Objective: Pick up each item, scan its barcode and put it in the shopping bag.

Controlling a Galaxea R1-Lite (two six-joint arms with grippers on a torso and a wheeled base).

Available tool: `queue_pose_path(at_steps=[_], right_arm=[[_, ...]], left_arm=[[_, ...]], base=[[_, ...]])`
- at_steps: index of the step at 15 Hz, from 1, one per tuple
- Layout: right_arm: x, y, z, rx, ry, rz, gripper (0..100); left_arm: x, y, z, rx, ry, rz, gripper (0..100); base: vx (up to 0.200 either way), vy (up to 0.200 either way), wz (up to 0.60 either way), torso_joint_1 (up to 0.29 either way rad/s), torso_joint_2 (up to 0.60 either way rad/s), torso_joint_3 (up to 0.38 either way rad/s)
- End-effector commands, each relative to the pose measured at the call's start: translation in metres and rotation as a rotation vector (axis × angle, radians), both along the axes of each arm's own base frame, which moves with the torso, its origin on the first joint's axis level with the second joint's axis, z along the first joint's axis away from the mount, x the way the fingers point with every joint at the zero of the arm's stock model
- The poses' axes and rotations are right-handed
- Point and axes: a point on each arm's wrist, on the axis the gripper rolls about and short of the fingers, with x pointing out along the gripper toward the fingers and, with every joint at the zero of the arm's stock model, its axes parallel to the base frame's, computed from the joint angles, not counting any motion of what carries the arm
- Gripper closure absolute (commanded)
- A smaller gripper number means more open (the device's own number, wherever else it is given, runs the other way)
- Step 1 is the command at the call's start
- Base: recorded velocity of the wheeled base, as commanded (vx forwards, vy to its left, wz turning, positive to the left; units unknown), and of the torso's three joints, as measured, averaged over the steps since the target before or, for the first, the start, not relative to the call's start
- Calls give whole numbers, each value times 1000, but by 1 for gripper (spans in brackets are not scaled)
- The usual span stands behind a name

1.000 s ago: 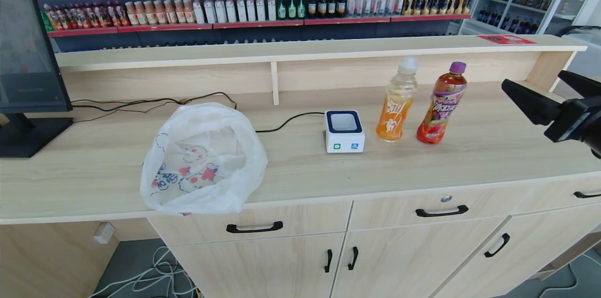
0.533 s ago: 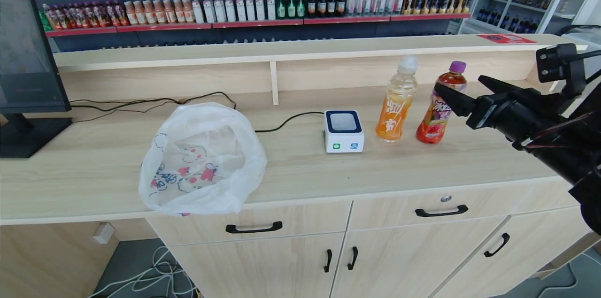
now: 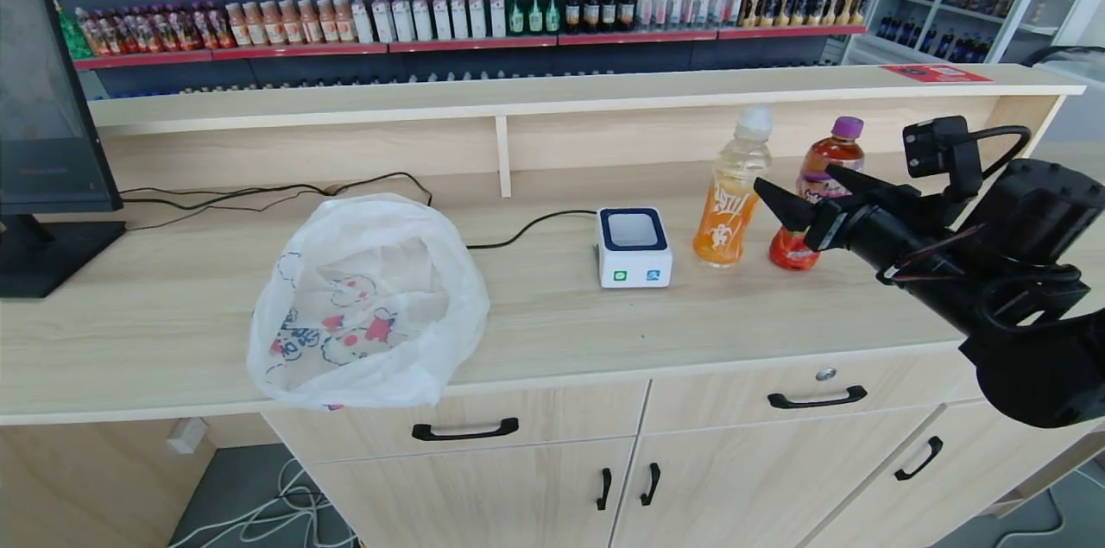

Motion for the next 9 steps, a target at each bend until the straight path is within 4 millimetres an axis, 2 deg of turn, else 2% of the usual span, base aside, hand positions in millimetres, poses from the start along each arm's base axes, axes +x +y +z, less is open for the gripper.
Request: queue_pose_path(at_steps=[1,6,9], right_arm=[[5,2,-10,0,31,5,0],[33,6,-33,20,17,6,0],[50,12,-40,49,11,18,0]], left_arm=[[0,0,0,-1,1,0,100],[0,0,0,-2,-2,1,100],[0,0,0,-2,-2,1,100]], base=[[0,0,0,0,0,0],[0,0,0,0,0,0],[0,0,0,0,0,0]])
